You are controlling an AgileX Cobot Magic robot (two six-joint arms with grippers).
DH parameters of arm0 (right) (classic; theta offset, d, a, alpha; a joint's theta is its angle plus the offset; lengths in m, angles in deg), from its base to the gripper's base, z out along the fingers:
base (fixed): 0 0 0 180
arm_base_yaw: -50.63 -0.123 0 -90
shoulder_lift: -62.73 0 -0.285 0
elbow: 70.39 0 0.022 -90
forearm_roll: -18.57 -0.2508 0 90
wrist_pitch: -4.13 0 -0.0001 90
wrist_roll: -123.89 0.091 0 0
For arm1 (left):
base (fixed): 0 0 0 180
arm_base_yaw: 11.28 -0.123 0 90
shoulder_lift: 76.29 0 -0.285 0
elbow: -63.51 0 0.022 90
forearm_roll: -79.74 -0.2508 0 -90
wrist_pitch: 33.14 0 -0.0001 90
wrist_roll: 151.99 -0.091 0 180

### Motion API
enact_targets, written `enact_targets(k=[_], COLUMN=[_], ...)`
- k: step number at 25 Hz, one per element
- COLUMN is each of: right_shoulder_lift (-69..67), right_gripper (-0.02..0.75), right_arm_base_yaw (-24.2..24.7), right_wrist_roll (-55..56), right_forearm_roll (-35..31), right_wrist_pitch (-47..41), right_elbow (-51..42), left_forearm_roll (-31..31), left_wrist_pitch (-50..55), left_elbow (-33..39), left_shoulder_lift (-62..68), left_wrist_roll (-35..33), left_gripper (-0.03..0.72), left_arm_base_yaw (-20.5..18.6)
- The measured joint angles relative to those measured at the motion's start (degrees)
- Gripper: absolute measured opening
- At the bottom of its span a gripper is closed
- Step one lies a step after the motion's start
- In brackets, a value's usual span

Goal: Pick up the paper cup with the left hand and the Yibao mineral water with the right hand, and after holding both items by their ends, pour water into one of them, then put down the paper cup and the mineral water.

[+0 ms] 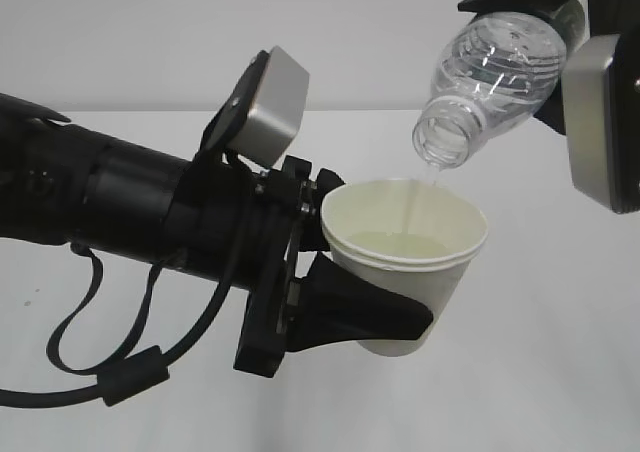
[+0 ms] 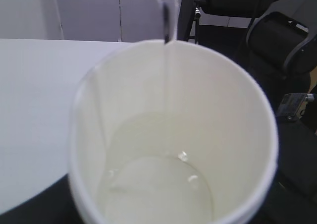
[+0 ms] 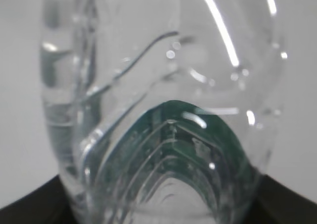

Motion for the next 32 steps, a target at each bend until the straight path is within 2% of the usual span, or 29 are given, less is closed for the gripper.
enact_targets(k=[32], right_shoulder_lift=[0.00], right_gripper=[0.473], right_arm_base_yaw=[0.00], right_wrist_roll=[-0.13], right_forearm_roll=[0.00], right_wrist_pitch=[0.00], right_elbow=[0.00], left_forearm_roll=[0.00], left_wrist_pitch=[0.26], left_elbow=[0.00], left_shoulder_lift=[0.00], left_wrist_roll=[0.00], left_gripper=[0.446], left_arm_base_yaw=[0.00])
